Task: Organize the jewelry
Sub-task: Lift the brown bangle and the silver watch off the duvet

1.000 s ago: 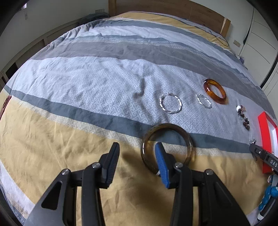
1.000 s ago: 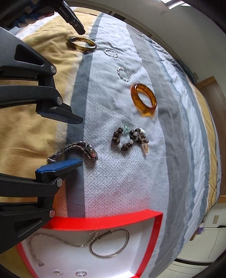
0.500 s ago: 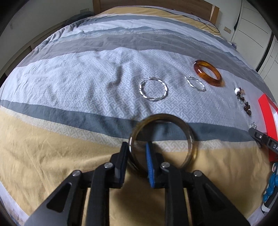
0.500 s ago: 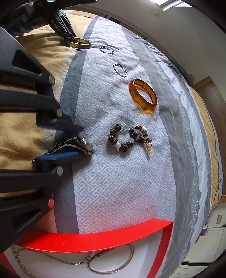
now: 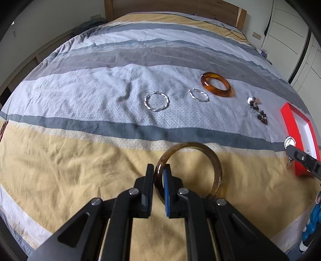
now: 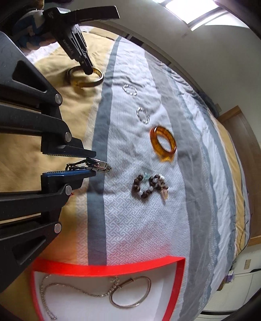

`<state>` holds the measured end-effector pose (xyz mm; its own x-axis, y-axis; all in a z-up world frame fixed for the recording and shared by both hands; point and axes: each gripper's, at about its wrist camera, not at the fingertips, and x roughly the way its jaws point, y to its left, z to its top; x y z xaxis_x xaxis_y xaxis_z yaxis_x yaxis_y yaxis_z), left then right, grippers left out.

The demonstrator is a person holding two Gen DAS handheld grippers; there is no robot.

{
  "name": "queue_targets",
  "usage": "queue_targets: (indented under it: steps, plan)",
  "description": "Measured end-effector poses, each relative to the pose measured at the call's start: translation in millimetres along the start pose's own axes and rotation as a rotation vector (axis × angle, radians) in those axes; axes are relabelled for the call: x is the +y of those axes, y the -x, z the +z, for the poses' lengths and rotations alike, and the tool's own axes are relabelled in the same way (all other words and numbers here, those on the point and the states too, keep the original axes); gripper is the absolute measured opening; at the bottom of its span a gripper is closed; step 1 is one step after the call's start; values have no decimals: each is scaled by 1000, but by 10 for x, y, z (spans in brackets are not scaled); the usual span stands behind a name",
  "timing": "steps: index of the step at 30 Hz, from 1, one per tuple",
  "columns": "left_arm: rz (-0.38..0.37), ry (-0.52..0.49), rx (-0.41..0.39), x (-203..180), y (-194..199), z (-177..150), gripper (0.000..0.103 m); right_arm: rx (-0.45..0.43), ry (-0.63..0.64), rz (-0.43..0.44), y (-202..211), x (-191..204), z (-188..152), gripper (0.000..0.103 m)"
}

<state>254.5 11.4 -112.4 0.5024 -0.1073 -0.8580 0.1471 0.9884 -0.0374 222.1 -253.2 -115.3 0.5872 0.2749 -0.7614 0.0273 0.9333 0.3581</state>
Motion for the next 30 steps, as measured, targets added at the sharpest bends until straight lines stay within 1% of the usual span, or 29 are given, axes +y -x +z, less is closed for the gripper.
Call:
queue_targets:
  steps: [6,11,17,22,26,30]
  plan:
    - [1,-18,-64,-83,499,-97,8,-61,30,27,549,163,-142,11]
    - [-11,-25,-112,-154,906,-232,8,-112,51,31,984,256,-295,11]
    - [-37,-60,-150,-369,1212,-351,8,-179,50,24,1443,230,-486,11]
    - [-78,-123,-139,-752,1248,-375,8,-210,15,-8,1686,-4,-648,11]
    - [-121,-196,-133,-1203,1205,-297,8,-226,-37,-54,1836,-375,-701,11]
    - [-162,-279,-131,-1767,1082,-107,8,-235,-79,-107,1924,-793,-629,11]
